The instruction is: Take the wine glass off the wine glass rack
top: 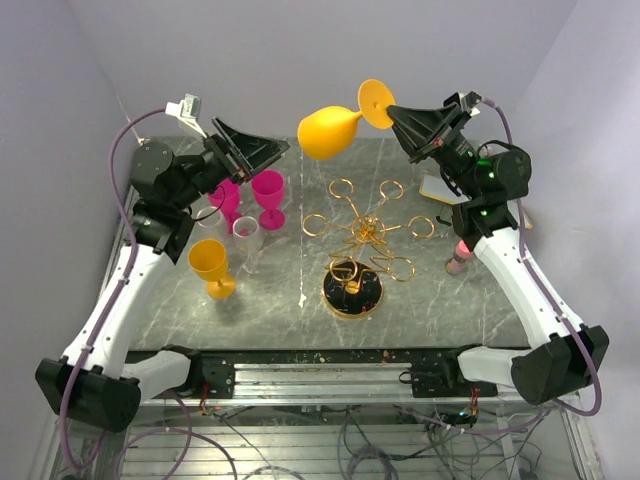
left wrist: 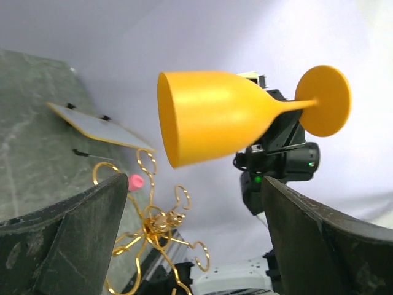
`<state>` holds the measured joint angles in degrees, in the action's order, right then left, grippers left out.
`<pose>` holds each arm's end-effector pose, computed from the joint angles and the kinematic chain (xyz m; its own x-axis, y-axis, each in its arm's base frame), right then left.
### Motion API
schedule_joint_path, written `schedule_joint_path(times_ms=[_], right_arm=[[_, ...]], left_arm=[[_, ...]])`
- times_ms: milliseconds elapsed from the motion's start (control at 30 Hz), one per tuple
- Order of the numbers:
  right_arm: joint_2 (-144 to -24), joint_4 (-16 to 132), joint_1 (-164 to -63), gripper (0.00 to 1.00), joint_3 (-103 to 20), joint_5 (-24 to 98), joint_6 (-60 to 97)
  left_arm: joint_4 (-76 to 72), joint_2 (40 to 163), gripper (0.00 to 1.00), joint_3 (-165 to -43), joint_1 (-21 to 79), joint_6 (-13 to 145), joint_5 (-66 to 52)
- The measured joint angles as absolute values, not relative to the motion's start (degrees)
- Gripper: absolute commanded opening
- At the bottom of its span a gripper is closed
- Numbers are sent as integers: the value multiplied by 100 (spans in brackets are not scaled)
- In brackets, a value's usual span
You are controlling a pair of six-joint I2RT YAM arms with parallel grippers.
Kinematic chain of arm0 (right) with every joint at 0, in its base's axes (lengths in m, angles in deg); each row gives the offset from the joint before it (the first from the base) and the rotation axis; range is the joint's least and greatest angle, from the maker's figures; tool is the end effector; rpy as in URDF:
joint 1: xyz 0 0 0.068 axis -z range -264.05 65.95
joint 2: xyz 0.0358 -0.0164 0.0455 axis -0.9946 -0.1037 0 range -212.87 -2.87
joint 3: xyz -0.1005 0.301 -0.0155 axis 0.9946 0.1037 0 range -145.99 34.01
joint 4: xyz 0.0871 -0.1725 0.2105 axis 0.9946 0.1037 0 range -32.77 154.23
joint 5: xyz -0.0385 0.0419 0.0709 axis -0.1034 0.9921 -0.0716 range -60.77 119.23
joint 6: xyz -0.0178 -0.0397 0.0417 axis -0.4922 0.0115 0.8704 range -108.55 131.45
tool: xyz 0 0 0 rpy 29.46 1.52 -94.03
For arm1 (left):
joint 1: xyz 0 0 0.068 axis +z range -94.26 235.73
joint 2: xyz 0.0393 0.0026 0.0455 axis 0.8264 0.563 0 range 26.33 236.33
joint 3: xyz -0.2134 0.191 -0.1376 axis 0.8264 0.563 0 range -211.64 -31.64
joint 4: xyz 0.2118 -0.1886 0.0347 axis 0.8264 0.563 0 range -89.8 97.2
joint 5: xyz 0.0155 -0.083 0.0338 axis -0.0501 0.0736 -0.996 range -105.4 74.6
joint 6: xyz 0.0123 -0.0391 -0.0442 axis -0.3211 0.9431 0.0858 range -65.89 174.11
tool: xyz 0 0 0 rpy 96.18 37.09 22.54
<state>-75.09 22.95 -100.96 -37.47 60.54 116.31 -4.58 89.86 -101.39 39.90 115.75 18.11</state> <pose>0.2711 0.1066 0.5273 -0.7763 0.6271 -0.0637 -0.3409 -0.3326 0.8793 0.2372 -0.0928 0.5014 -0.5719 -0.6004 -0.5590 0.5173 0.2649 -0.8138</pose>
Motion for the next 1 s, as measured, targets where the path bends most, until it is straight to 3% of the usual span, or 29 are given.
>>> schedule_joint_path(times_ms=[133,367,600,667,800,900,933,1000], right_arm=[[-7404,1696,-10161,0,-3461,6155,12348],[-7501,1031,-10371,0,-3199,6185,12923],[-7761,535,-10688,2,-3092,6133,13150],[-7750,537,-10732,13,-3074,6102,13133],[-7629,1186,-10697,48,-2974,6098,12547],[-7365,2148,-10677,68,-2956,5998,11607],[-7227,2502,-10646,71,-2967,5914,11238],[-7007,3315,-10607,87,-3135,5683,10405]], left_arm=[[-1660,9122,93,-9702,3990,12476,2135],[-3581,9259,76,-9335,3990,13726,2574],[-4906,9467,27,-9082,3837,14712,2778],[-5109,9484,19,-9060,3795,14900,2791],[-5131,9117,7,-9060,3758,14836,2769],[-4112,8496,7,-9071,3745,14189,2710],[-3450,8199,7,-9119,3741,13840,2611],[-2031,7637,7,-9333,3728,13075,2255]])
